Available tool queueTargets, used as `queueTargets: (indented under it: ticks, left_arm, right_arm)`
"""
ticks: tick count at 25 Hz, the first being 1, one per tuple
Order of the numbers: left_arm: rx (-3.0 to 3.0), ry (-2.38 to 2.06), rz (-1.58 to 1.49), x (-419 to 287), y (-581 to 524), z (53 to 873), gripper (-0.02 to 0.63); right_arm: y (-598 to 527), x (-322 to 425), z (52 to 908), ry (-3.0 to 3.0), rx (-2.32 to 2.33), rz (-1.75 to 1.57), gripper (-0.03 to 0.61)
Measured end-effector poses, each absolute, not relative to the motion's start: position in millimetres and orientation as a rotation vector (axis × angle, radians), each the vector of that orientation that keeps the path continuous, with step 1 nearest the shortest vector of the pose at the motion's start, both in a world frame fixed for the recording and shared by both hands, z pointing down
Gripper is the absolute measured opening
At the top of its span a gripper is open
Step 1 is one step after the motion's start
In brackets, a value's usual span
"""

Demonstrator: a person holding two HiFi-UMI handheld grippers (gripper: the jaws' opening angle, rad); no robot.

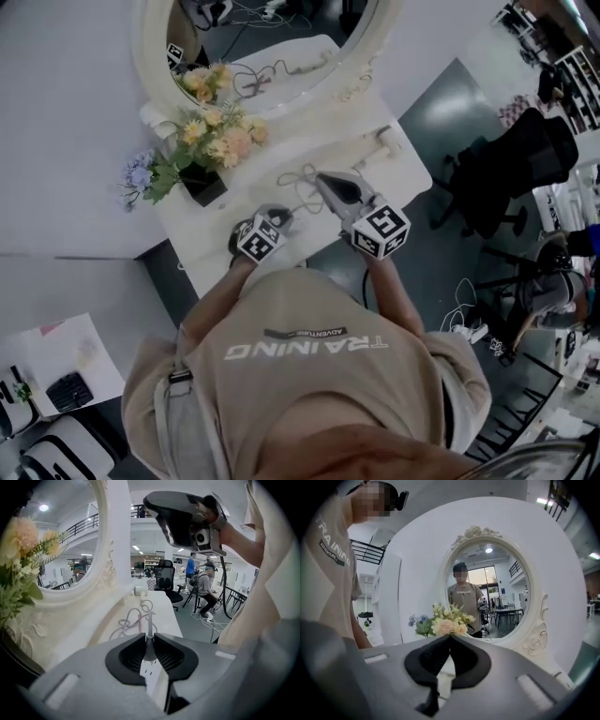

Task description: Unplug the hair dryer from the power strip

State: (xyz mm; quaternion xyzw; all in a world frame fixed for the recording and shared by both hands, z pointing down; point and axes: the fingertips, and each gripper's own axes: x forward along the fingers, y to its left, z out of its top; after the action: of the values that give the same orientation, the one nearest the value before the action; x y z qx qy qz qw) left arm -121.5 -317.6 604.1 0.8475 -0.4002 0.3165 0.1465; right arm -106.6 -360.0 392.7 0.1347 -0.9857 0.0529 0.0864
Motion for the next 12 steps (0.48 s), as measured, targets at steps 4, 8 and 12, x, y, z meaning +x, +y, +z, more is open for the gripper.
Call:
queueTargets:
  ticks: [4, 8, 12]
  left_arm:
    - [2.439, -1.158, 0.919, -120.0, -309.5, 600.4, 0.060]
    - [2.441, -1.172, 0.925, -121.4, -307.5, 597.0, 0.060]
    - [2.442, -1.174, 0.929, -121.2, -301.5, 596.7, 0.060]
  right_arm:
    - [-357.6, -101.6, 383.0, -2.975, 0.413, 0.161, 0.003]
    - [-361.4, -97.0, 365.9, -3.015, 0.453, 0.117, 0.003]
    - [-360.9, -93.2, 358.2, -3.037, 0.471, 0.091, 0.003]
